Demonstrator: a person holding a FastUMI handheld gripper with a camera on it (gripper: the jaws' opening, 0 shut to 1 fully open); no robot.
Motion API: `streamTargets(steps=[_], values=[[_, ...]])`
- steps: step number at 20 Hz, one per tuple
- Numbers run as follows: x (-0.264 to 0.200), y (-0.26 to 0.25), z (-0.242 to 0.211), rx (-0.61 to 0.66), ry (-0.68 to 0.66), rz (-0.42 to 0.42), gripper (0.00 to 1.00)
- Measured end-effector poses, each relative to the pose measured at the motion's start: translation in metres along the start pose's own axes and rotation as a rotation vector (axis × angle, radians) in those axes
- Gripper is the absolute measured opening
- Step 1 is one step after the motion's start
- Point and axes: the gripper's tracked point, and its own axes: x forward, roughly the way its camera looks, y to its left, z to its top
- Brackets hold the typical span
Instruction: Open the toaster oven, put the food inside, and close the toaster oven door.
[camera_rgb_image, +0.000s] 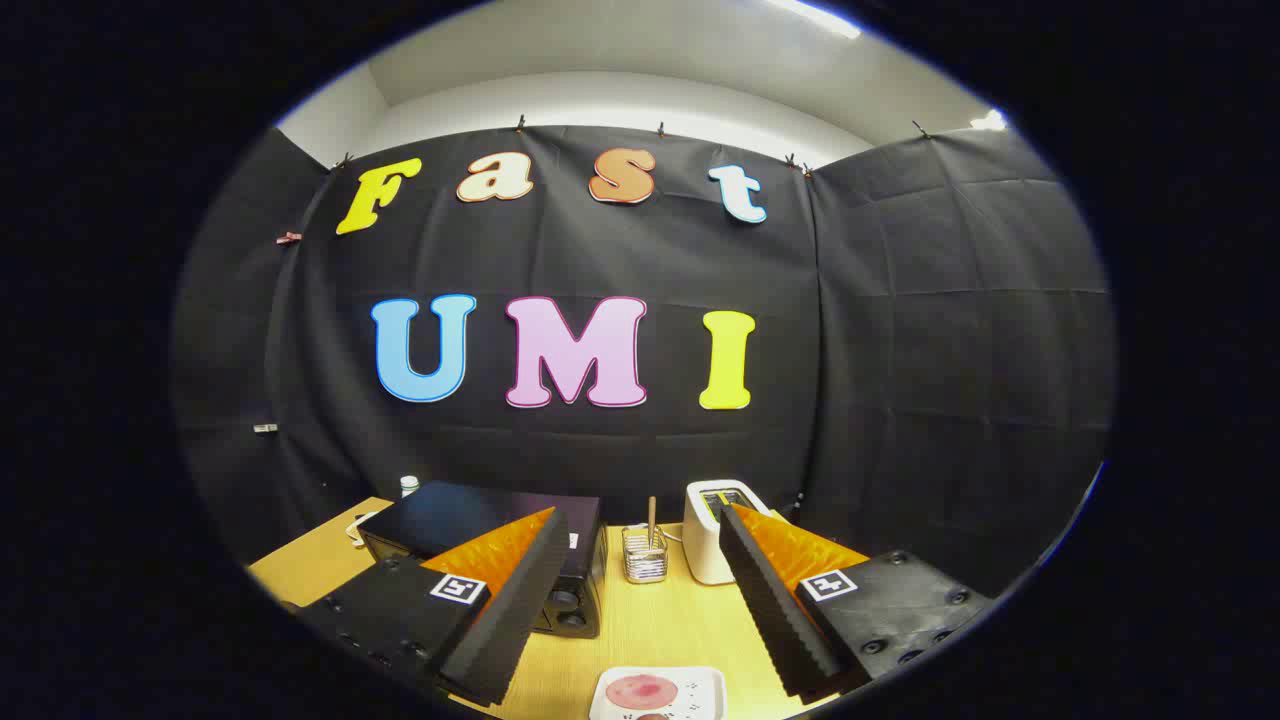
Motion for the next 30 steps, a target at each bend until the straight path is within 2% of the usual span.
streamTargets(steps=[16,22,30], values=[[-0.009,0.023,0.011,0.014,-0.023,0.057,0.98],[-0.009,0.025,0.004,0.008,-0.008,0.062,0.98],[0.003,0.051,-0.017,-0.009,0.038,0.086,0.98]])
